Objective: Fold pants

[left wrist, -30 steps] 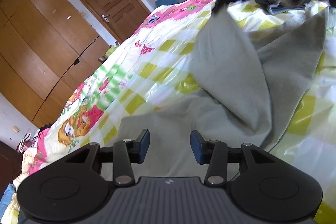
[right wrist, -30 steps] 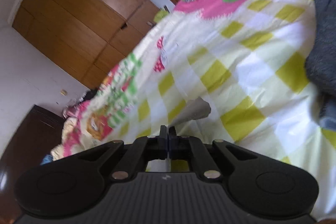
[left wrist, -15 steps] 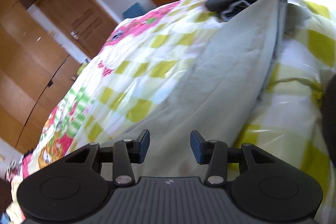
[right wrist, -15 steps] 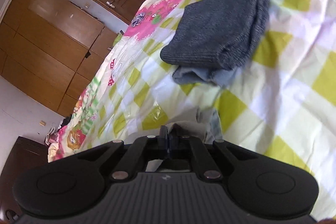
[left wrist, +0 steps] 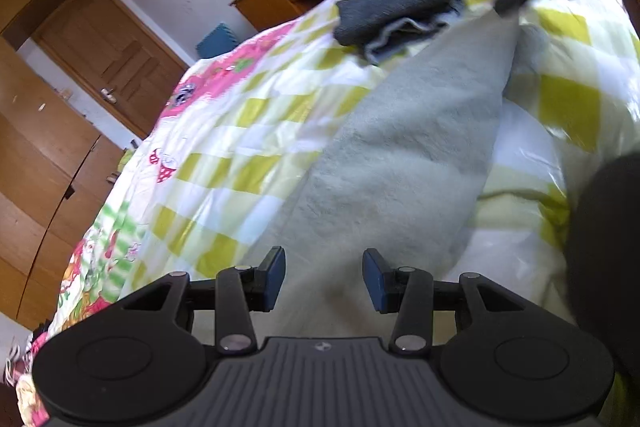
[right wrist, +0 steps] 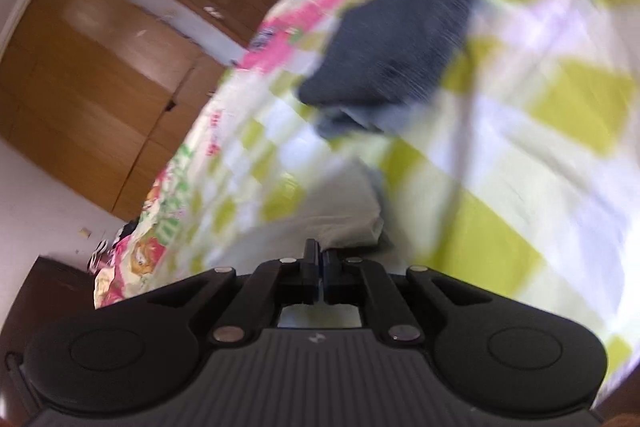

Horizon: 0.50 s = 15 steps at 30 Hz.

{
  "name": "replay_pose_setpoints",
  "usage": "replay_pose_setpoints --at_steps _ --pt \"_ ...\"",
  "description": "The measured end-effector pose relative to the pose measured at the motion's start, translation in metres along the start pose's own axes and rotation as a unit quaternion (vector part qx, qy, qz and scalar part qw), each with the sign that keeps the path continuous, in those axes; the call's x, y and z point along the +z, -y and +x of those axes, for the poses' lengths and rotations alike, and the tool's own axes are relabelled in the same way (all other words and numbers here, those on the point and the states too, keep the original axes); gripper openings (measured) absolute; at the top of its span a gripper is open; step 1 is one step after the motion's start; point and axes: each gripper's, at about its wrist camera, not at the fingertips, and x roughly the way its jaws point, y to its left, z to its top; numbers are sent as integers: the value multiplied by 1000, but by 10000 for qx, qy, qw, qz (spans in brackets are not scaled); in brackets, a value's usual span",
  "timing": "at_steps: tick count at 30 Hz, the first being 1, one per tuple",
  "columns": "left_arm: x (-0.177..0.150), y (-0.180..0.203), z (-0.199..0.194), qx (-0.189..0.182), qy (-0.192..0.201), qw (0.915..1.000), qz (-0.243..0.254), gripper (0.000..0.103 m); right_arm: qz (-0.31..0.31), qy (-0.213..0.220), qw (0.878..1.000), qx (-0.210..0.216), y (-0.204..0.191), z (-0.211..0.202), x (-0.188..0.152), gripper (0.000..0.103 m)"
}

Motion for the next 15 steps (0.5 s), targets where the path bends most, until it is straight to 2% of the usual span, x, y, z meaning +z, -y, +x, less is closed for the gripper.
replay_pose_setpoints --at_steps 1,2,4,5,7,10,12,15 --pt "-2 3 0 -24 -21 10000 58 57 243 28 9997 -18 11 -1 -4 9" --pt "-3 5 0 -58 -38 9999 105 57 496 51 9988 30 20 -1 -5 9" --pt "-5 9 0 -87 -72 9998 165 57 874 13 9958 273 33 -3 -5 15" --pt "-5 10 0 -89 -86 9997 187 57 871 -3 9958 280 33 -3 -4 17" --pt "-4 10 -2 -100 -94 9998 173 57 746 -43 9968 284 29 -6 -3 27" --pt "1 10 -4 -96 -52 9998 163 57 957 44 9950 292 31 -24 -15 38" --pt "2 10 -4 -157 -49 9998 139 57 1200 52 9920 388 36 -28 -24 38" --pt "1 14 -2 -202 -96 9996 191 57 1634 142 9846 606 42 -10 -32 38"
